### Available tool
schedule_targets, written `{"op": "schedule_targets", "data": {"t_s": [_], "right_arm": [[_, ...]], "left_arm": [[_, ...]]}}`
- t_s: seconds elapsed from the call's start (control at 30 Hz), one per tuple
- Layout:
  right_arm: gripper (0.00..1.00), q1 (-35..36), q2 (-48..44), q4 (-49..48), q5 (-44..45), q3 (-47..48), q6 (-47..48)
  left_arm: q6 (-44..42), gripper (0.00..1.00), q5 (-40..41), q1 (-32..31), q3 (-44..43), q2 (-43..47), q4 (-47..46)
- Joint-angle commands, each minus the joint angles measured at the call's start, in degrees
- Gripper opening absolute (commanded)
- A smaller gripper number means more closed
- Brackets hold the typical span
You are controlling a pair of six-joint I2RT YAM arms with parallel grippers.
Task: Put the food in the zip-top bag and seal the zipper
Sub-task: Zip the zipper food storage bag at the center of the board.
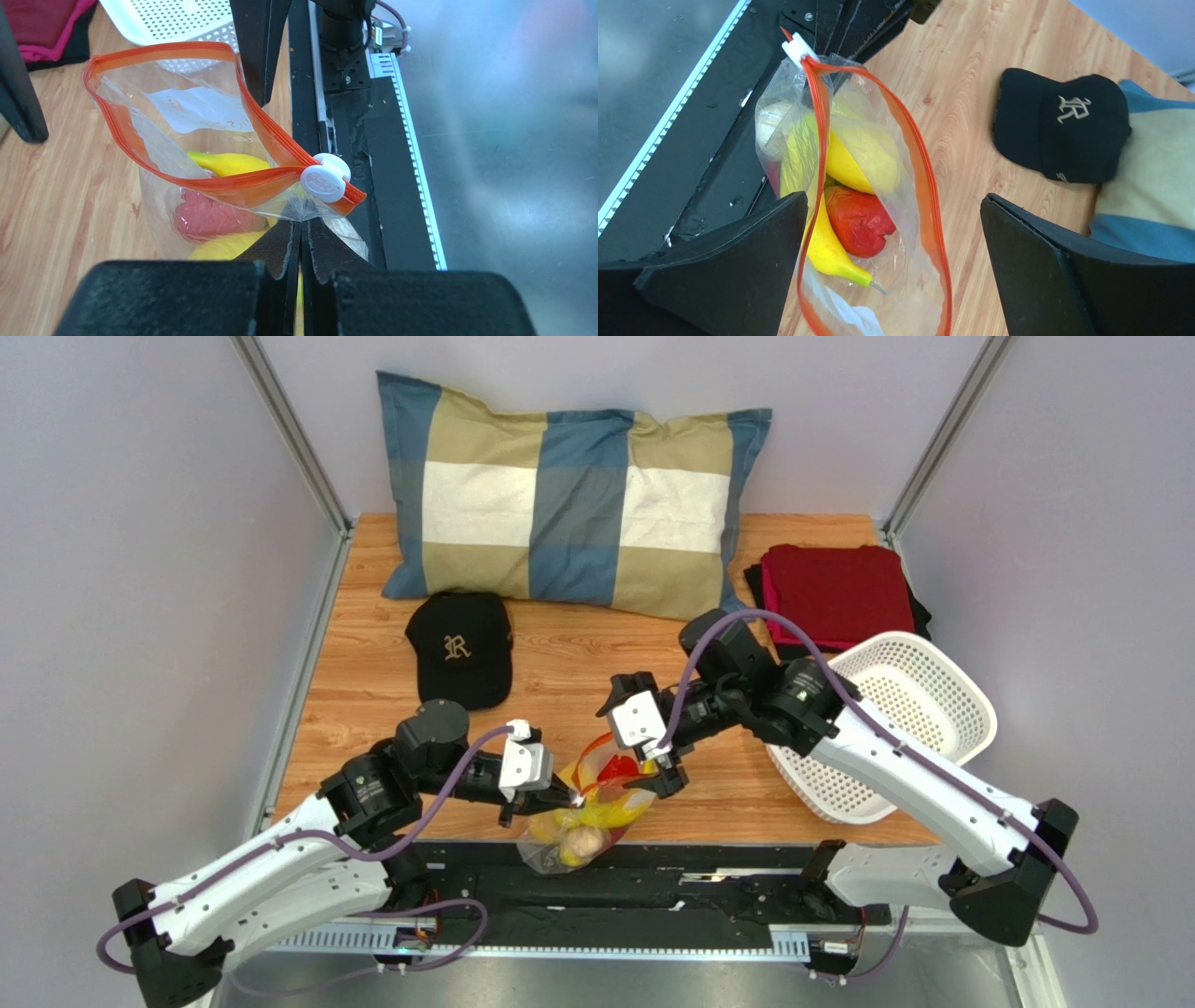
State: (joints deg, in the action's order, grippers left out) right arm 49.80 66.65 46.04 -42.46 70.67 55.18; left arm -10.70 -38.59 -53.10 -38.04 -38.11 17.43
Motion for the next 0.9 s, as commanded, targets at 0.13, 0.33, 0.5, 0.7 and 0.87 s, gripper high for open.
{"op": "schedule_targets", "data": {"t_s": [0.13,0.33,0.5,0.7,0.87], "right_arm": [[0.75,4.2,4.6,3.2,2.0,3.2,4.6],[0.00,5.7,8.4,5.6,8.4,7.0,0.0],[0.00,1.6,8.8,3.0,12.6,9.1,-13.2],[0.00,-3.6,11.3,4.1,10.9,12.3,-27.2],[0.00,-3.8,13.1,4.1,9.9,13.3,-34.9]], "left_arm": [[-6.6,0.00,-5.5,0.6,-4.0,-1.5,1.0],[-7.1,0.00,-5.4,3.2,-4.7,-2.2,1.6],[0.8,0.30,1.8,8.8,-2.6,0.8,-1.3],[4.7,0.74,17.0,10.2,0.7,9.9,-2.2],[-0.5,0.82,17.8,10.3,1.3,9.0,-6.0]]}}
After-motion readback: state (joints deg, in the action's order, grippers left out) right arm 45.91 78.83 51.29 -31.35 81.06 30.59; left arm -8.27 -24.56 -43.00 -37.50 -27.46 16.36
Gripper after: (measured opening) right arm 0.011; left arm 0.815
